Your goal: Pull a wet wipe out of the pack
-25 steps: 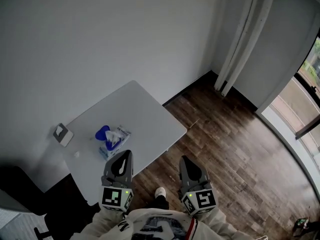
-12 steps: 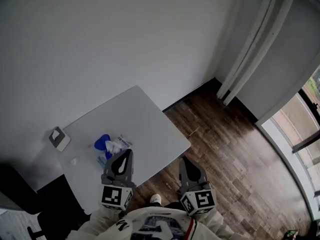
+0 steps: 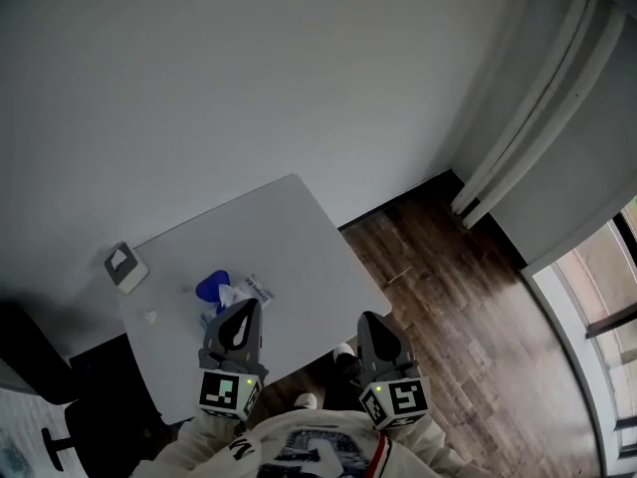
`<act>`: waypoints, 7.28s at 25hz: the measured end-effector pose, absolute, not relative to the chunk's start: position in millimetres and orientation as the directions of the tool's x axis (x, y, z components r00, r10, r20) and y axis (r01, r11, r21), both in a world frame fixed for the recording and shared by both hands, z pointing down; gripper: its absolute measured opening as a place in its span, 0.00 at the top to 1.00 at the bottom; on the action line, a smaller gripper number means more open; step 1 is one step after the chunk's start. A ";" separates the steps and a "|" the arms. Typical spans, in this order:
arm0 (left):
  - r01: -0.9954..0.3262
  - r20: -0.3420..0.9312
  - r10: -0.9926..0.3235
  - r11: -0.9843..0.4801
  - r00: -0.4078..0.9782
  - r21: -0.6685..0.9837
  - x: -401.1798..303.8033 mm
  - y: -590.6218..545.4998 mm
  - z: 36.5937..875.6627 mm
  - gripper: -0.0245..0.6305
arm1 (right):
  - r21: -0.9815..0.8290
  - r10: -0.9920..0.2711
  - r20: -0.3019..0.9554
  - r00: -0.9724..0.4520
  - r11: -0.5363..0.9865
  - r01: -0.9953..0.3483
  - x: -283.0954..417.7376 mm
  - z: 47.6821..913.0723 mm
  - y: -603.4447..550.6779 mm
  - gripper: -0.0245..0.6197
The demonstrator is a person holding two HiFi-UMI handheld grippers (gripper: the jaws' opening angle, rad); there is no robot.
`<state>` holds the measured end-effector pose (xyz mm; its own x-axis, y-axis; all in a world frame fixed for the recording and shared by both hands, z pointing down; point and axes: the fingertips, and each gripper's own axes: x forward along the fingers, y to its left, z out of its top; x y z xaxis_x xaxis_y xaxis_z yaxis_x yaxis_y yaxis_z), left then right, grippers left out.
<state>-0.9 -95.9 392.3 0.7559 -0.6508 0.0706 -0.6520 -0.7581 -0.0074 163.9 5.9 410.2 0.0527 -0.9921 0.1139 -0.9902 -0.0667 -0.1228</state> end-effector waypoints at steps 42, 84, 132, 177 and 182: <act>-0.976 0.172 -0.974 -0.171 0.146 -0.139 -25.5 -164.8 401.8 0.96 | -0.266 -0.771 0.124 -0.624 0.580 -0.770 167.2 444.2 -195.3 0.95; -0.922 0.224 -0.902 -0.386 0.369 -0.039 -165.6 -221.0 464.9 0.83 | -0.142 -0.854 0.259 -0.451 0.428 -0.892 2.1 459.2 -228.7 0.95; -0.637 0.835 -0.257 -0.758 0.487 0.139 -69.0 -212.9 705.5 0.25 | -0.194 -0.812 0.390 -0.435 0.389 -0.900 62.4 512.6 -220.3 0.95; -0.654 0.842 -0.210 -0.729 0.497 0.205 -66.1 -198.1 710.4 0.49 | -0.269 -0.782 0.441 -0.441 0.353 -0.896 67.8 537.8 -218.1 0.95; -0.677 0.847 -0.227 -0.709 0.481 0.195 -70.7 -202.8 702.7 0.61 | -0.268 -0.780 0.446 -0.440 0.352 -0.897 67.3 539.5 -219.2 0.95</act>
